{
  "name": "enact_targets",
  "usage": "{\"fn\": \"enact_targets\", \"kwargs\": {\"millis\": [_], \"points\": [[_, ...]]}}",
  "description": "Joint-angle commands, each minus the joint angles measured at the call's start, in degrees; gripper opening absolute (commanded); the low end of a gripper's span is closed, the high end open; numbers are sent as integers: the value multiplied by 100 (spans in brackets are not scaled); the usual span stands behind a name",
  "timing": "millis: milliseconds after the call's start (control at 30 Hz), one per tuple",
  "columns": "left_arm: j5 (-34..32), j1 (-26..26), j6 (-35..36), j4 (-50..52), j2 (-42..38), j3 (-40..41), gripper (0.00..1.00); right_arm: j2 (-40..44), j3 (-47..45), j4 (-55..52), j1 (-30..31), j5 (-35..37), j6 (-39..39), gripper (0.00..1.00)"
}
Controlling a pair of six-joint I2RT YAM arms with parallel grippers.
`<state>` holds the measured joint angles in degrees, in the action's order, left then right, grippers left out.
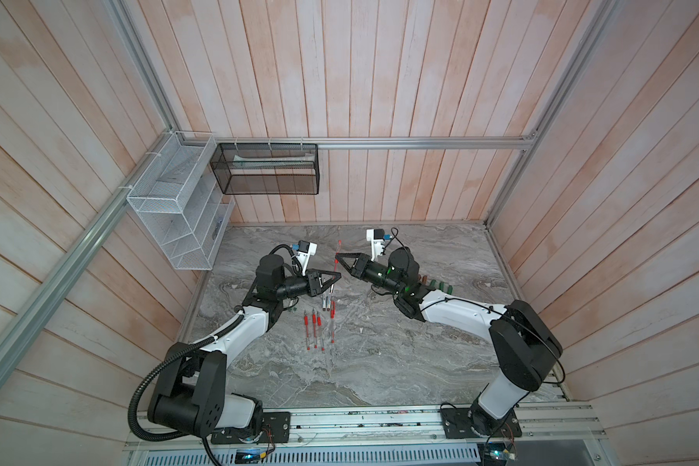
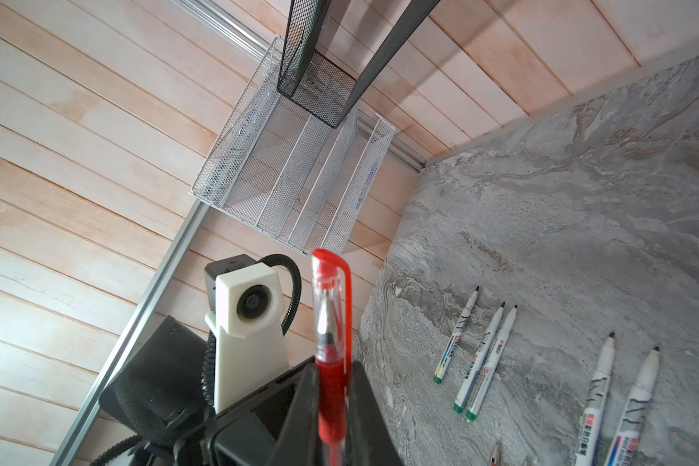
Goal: Remove pen caps from pens
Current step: Open the pen cap on the pen.
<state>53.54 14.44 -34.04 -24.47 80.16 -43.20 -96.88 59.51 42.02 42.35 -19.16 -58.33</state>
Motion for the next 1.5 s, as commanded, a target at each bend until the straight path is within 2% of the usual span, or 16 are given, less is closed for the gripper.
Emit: {"fn": "enact_targets", "kwargs": {"millis": [0, 33, 133, 267, 400, 767, 933, 1000, 1100, 1133, 1300, 1467], "points": [[-133, 4, 111, -22, 70, -84, 4, -19, 121, 171, 21, -100, 116, 1], [-125, 4, 155, 21, 71, -91, 0, 24, 78, 190, 4, -75, 137, 2], [111, 3, 197, 84, 24, -92, 0, 204, -116, 372, -114, -148, 149, 14], [579, 57, -103, -693, -43, 260, 0, 409, -495, 808, -336, -299, 153, 26], [957, 103, -270, -817, -139, 290, 0, 526, -712, 1233, -507, -513, -86, 29], [1034, 204, -375, -1147, -159, 437, 0, 359, -511, 1399, -421, -932, 64, 33], [1096, 226, -505, -1150, -182, 397, 0, 308, -322, 1224, -302, -1002, 148, 28], [1056, 252, -461, -1251, -170, 476, 0, 293, -293, 1129, -288, -997, 267, 21], [1066, 253, -358, -1058, -182, 443, 0, 282, -297, 1142, -318, -891, 169, 2], [1084, 257, -362, -1031, -202, 450, 0, 296, -280, 1151, -347, -899, 113, 0], [1082, 447, -182, -1022, -271, 679, 0, 338, -2, 1167, -653, -891, 85, 0], [1165, 731, -237, -1000, -458, 1000, 0, 166, 667, 1516, -1292, -1039, -525, 0]]}}
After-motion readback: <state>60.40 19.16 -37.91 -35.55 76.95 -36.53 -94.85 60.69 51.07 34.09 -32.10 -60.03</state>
